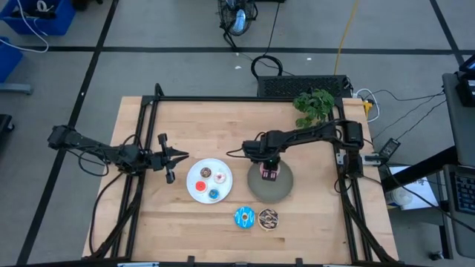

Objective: Pick & Place donuts
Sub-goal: Put the big pink donut on the gray plate, then put the big brown donut on the gray plate

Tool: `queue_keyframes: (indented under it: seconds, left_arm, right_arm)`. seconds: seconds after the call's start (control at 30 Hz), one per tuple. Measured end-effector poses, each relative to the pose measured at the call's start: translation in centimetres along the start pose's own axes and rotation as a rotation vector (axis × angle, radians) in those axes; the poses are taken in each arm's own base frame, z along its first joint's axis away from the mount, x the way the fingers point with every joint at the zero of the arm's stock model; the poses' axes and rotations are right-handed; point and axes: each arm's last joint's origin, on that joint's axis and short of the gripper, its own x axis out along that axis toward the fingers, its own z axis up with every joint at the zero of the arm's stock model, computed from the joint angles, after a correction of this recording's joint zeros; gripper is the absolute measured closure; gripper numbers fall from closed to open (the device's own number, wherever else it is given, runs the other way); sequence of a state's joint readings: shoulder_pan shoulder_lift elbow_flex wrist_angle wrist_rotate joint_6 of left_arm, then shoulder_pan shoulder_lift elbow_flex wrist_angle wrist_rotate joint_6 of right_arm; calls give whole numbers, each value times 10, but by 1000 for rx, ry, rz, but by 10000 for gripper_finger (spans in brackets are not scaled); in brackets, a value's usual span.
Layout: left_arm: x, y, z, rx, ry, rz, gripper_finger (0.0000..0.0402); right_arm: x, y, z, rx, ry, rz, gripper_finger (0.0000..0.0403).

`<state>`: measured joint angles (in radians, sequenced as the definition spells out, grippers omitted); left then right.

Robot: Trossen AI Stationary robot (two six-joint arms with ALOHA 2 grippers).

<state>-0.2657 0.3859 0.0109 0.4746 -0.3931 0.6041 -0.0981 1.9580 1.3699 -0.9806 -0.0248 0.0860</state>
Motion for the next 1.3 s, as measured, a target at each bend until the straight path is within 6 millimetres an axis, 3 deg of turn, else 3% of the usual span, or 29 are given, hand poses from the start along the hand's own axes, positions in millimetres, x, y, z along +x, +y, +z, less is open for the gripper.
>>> queue_keyframes:
  seconds: [0.33, 0.57, 0.73, 0.87, 0.97, 1.1, 1.3]
  left_arm:
    - [0, 0, 0, -1, -3, 1, 364]
    - [0, 0, 0, -2, -4, -1, 364]
    - [0, 0, 0, -24, -3, -1, 364]
    - [0, 0, 0, -13, -3, -1, 364]
    - [0, 0, 0, -12, -3, -1, 364]
    - [0, 0, 0, -12, -3, -1, 364]
    - [0, 1, 1, -21, -12, 5, 364]
  right_arm:
    - [-32, 3, -9, 37, -105, 8, 238]
    - [-45, -2, -17, 46, -121, -146, 217]
    - [-80, -2, -39, 128, -200, -166, 217]
    - [-109, 18, -63, 173, -278, -29, 226]
    - [-119, 38, -78, 166, -288, 4, 240]
    - [-120, 71, -89, 134, -304, 35, 268]
    - [-106, 118, -96, 86, -282, 78, 331]
